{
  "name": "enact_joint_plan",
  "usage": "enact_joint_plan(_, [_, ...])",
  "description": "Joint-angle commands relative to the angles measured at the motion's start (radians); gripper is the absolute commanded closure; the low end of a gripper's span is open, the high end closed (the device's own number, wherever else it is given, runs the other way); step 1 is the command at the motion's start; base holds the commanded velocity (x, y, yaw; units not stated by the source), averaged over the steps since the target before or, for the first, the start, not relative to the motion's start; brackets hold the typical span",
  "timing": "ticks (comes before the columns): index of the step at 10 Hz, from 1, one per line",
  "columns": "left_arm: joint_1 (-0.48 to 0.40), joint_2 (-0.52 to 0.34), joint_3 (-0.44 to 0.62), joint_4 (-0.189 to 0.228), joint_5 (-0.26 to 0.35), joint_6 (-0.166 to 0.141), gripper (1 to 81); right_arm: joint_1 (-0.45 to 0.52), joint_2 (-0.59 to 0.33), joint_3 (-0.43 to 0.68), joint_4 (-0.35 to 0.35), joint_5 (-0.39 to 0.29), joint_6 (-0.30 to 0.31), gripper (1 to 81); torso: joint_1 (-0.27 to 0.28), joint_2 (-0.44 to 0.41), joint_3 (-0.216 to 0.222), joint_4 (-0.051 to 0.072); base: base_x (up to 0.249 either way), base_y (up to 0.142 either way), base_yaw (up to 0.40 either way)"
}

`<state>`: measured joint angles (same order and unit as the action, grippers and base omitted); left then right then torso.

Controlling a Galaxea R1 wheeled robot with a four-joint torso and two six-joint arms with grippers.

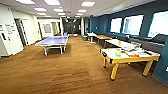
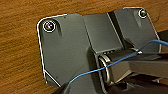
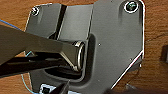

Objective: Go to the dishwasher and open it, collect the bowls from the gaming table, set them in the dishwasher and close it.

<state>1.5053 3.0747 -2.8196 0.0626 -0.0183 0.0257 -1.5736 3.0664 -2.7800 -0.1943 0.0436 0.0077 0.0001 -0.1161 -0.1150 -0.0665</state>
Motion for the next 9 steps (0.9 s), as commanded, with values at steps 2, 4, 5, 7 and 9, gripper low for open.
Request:
enact_joint_plan(2, [-0.056, 0.0, -0.001, -0.006, 0.052, 0.002, 1.0, 0.048, 0.002, 0.002, -0.002, -0.048, -0.003, 1.0, 0.0, 0.0, 0.0, 0.0, 0.161, 0.0, 0.0])
enact_joint_plan(4, [-0.056, -0.002, -0.001, -0.006, 0.052, 0.002, 1.0, 0.046, 0.004, 0.004, -0.002, -0.048, -0.003, 1.0, 0.0, 0.0, 0.0, 0.0, 0.161, 0.0, 0.0])
enact_joint_plan(5, [-0.056, -0.002, -0.001, -0.006, 0.052, 0.002, 1.0, 0.046, 0.004, 0.004, -0.002, -0.048, -0.003, 1.0, 0.0, 0.0, 0.0, 0.0, 0.161, 0.0, 0.0])
enact_joint_plan(7, [-0.056, 0.001, -0.001, -0.006, 0.052, 0.002, 1.0, 0.045, 0.004, 0.004, -0.002, -0.048, -0.003, 1.0, 0.0, 0.0, 0.0, 0.0, 0.161, 0.0, 0.0])
enact_joint_plan(9, [-0.056, 0.003, -0.001, -0.006, 0.052, 0.002, 1.0, 0.045, 0.004, 0.004, -0.002, -0.048, -0.003, 1.0, 0.0, 0.0, 0.0, 0.0, 0.161, 0.0, 0.0])
